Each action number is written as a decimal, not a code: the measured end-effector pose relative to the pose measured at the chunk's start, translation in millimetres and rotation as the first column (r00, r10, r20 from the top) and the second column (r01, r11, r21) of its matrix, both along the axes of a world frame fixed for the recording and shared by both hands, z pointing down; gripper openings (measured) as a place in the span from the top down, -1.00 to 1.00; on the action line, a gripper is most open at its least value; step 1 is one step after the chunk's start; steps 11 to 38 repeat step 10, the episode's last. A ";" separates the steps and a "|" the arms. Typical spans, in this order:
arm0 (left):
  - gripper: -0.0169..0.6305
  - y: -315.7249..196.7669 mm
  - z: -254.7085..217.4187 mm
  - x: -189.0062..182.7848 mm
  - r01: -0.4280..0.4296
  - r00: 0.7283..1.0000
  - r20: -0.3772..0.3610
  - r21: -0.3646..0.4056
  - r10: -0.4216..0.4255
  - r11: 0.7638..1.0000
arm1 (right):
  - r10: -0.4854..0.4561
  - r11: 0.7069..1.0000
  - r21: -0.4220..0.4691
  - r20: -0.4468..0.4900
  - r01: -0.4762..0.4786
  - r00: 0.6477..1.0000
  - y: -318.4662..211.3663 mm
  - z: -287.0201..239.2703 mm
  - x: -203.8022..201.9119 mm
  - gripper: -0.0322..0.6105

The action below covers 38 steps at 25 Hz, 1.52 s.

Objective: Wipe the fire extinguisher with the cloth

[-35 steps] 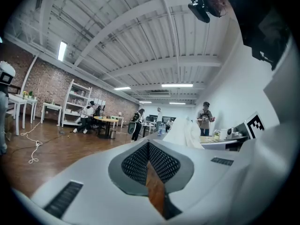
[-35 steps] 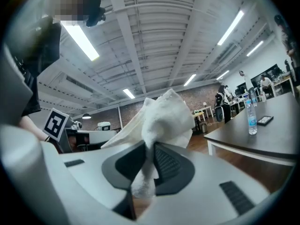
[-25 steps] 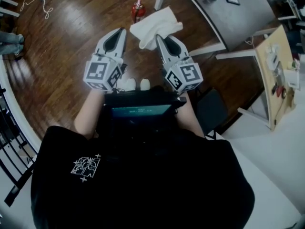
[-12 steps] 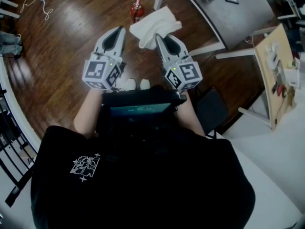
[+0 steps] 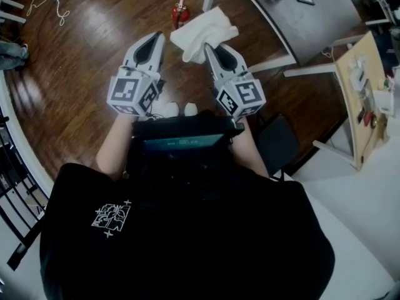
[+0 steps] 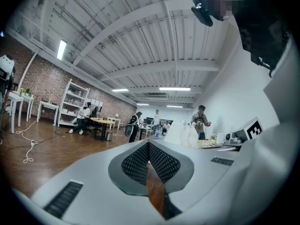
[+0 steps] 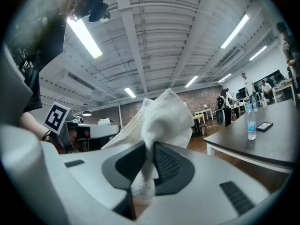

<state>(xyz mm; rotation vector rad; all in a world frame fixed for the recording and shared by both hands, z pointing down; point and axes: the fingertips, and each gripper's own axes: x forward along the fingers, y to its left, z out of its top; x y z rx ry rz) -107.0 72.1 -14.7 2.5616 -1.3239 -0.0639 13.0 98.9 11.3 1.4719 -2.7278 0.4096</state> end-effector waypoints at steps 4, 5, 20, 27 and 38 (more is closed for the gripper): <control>0.94 -0.2 0.4 0.6 -0.002 1.000 -0.002 0.002 0.002 1.000 | -0.003 1.000 -0.002 0.000 0.003 1.000 0.9 1.3 -0.6 0.69; 0.94 0.2 0.5 0.9 -0.003 1.000 -0.004 0.002 0.003 1.000 | -0.003 1.000 -0.003 -0.001 0.003 1.000 1.4 1.9 -0.7 0.69; 0.94 0.1 1.0 1.7 -0.006 1.000 -0.003 0.000 0.006 1.000 | -0.001 1.000 0.000 -0.004 0.001 1.000 1.0 2.0 -1.4 0.69; 0.94 0.1 1.0 1.7 -0.006 1.000 -0.003 0.000 0.006 1.000 | -0.001 1.000 0.000 -0.004 0.001 1.000 1.0 2.0 -1.4 0.69; 0.94 0.1 1.0 1.7 -0.006 1.000 -0.003 0.000 0.006 1.000 | -0.001 1.000 0.000 -0.004 0.001 1.000 1.0 2.0 -1.4 0.69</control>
